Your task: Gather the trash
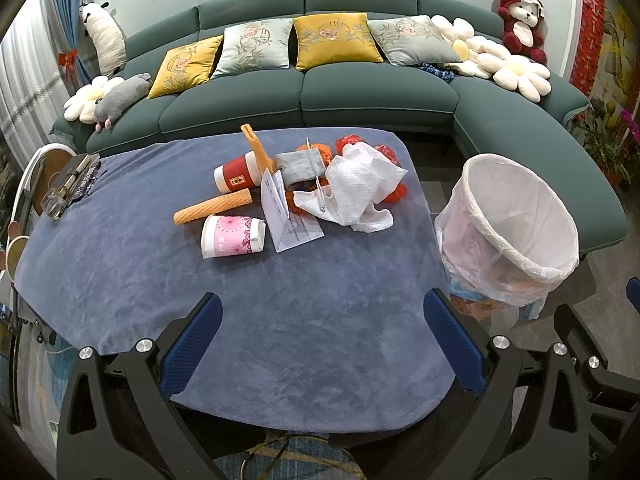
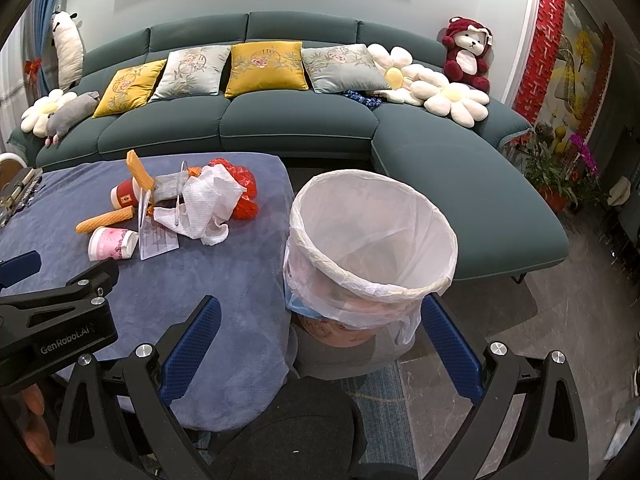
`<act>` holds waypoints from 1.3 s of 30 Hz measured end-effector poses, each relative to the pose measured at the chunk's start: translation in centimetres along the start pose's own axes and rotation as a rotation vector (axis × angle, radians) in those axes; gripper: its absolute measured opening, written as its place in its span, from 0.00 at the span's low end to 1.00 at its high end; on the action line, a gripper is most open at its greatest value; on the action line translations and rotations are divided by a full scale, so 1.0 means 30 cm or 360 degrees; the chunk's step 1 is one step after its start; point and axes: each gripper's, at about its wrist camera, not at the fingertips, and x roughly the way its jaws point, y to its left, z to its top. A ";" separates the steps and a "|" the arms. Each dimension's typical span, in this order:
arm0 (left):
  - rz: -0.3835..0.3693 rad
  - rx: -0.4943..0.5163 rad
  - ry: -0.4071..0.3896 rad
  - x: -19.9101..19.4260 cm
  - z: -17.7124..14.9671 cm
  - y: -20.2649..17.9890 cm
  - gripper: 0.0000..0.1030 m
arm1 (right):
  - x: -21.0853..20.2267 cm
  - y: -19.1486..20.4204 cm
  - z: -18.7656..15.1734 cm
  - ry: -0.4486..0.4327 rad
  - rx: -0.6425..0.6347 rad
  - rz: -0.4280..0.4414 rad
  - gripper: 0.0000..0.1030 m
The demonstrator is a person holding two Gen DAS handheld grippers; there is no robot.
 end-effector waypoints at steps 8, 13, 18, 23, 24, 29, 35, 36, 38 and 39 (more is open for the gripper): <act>0.0006 -0.0002 -0.0004 0.001 0.005 0.000 0.93 | -0.004 0.000 0.003 -0.0003 0.0003 0.0002 0.94; 0.0009 -0.0009 0.0000 0.002 0.007 0.006 0.93 | -0.006 0.002 0.005 -0.0003 0.0001 0.0001 0.94; 0.0011 -0.0007 -0.0003 0.002 0.009 0.006 0.93 | -0.008 0.004 0.010 -0.0003 0.0004 0.0001 0.94; 0.0010 -0.0007 0.0002 0.003 0.009 0.006 0.93 | -0.009 0.005 0.011 -0.0006 0.0001 -0.0005 0.94; 0.0010 -0.0007 -0.0001 0.002 0.008 0.007 0.93 | -0.008 0.006 0.013 -0.0006 0.0000 -0.0006 0.94; 0.0010 -0.0007 -0.0001 0.002 0.009 0.007 0.93 | -0.008 0.006 0.012 -0.0007 0.0001 -0.0006 0.94; 0.0016 -0.0023 0.0006 0.005 0.008 0.017 0.93 | -0.005 0.006 0.015 -0.0005 0.0002 -0.0007 0.94; 0.0018 -0.0022 0.0006 0.005 0.009 0.018 0.93 | -0.006 0.005 0.013 -0.0004 0.0004 -0.0007 0.94; 0.0018 -0.0023 0.0004 0.004 0.009 0.018 0.93 | -0.006 0.001 0.015 0.0000 0.0011 -0.0001 0.94; 0.0019 -0.0022 0.0004 0.005 0.009 0.018 0.93 | -0.004 -0.002 0.014 0.0001 0.0016 -0.0001 0.94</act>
